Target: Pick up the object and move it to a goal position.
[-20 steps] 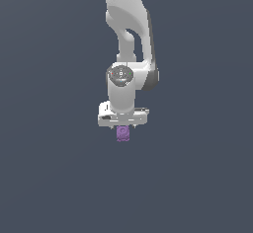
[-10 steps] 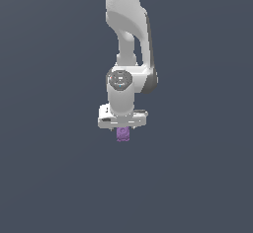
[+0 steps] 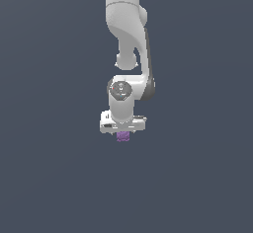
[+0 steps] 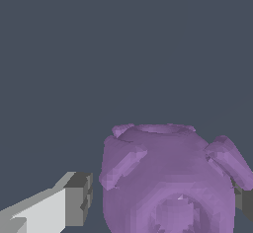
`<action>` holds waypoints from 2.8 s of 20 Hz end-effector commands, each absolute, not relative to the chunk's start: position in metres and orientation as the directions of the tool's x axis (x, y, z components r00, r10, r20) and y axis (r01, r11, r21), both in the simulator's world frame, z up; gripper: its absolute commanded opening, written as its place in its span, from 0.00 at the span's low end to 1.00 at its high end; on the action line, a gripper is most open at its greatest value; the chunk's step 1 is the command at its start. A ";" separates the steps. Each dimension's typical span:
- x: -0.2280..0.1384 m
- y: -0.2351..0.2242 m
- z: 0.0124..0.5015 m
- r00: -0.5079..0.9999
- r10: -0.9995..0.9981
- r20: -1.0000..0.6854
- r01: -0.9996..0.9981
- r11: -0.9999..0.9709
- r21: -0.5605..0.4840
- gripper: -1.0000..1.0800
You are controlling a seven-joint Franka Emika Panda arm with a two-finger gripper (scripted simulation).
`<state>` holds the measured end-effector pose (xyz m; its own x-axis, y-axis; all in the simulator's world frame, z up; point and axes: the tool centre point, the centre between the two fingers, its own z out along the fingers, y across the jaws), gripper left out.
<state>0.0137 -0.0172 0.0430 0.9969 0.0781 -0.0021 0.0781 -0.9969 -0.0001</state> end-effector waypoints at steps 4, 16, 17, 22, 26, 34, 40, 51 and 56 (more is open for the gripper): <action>0.015 -0.017 0.039 0.997 0.078 0.000 0.078 -0.997 0.000 0.00; 0.014 -0.015 0.040 0.997 0.078 0.000 0.078 -0.997 0.000 0.00; 0.013 -0.014 0.040 0.997 0.078 0.000 0.078 -0.997 0.000 0.00; 0.003 0.002 0.041 0.997 0.078 0.000 0.078 -0.997 0.000 0.00; -0.012 0.025 0.041 0.997 0.078 0.000 0.078 -0.997 0.000 0.00; -0.057 0.097 0.043 0.997 0.079 0.000 0.079 -0.997 0.000 0.00; -0.087 0.148 0.045 0.997 0.079 0.000 0.079 -0.997 0.000 0.00; -0.111 0.194 0.046 0.997 0.079 0.000 0.079 -0.997 0.000 0.00; -0.109 0.192 0.046 0.997 0.079 0.000 0.079 -0.997 0.000 0.00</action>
